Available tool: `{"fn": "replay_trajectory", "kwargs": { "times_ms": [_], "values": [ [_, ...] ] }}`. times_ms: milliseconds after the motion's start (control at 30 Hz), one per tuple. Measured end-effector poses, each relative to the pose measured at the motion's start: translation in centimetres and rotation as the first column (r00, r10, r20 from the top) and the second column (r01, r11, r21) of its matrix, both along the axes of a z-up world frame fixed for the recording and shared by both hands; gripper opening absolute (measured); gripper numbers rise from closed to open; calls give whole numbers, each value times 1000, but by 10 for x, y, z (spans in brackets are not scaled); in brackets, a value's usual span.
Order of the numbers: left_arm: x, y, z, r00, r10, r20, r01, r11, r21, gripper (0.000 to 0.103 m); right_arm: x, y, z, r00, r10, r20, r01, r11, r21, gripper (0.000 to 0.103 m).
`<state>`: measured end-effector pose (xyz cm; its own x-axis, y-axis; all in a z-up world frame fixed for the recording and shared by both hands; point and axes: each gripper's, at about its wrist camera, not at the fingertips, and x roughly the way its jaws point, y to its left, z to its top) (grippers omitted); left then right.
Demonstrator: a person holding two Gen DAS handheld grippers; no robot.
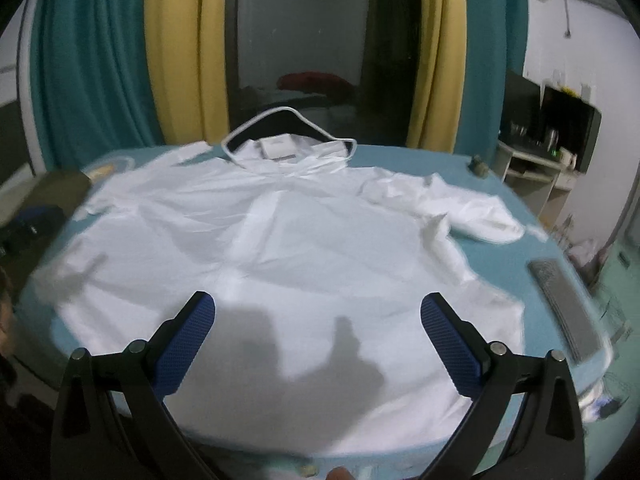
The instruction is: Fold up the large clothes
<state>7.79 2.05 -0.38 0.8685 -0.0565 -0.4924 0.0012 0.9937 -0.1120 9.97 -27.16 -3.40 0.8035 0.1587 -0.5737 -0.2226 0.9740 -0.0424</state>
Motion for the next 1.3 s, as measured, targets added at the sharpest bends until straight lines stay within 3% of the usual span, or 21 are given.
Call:
{"fn": "replay_trajectory", "kwargs": {
  "times_ms": [367, 600, 633, 700, 767, 900, 1067, 1167, 1300],
  "values": [
    [104, 33, -8, 993, 15, -117, -16, 1000, -6, 83, 139, -29, -5, 995, 34, -99, -58, 968, -246, 65],
    [150, 53, -25, 978, 55, -201, -55, 998, 4, 83, 217, -28, -32, 976, 50, -214, -118, 941, -318, 60],
    [153, 57, -27, 977, 60, -206, -61, 998, 2, 83, 227, -29, -37, 972, 43, -229, -120, 936, -332, 54],
    [160, 65, -29, 975, 72, -211, -74, 997, -1, 83, 241, -32, -42, 963, 49, -265, -137, 935, -326, 26],
    [166, 72, -31, 973, 82, -215, -84, 996, -2, 83, 246, -32, -41, 959, 72, -276, -159, 939, -306, 4],
    [175, 85, -32, 973, 87, -214, -91, 996, -12, 83, 250, -22, -18, 971, 81, -224, -150, 939, -309, 3],
    [176, 97, -23, 979, 89, -181, -94, 995, -20, 83, 244, 32, 32, 972, 202, -118, -226, 938, -261, 3],
    [171, 107, -16, 982, 98, -158, -104, 994, -30, 83, 240, 77, 53, 949, 304, -80, -314, 924, -218, 3],
    [159, 125, -6, 984, 125, -128, -131, 991, -36, 83, 231, 142, 63, 895, 441, -64, -444, 873, -201, 3]
  ]
}}
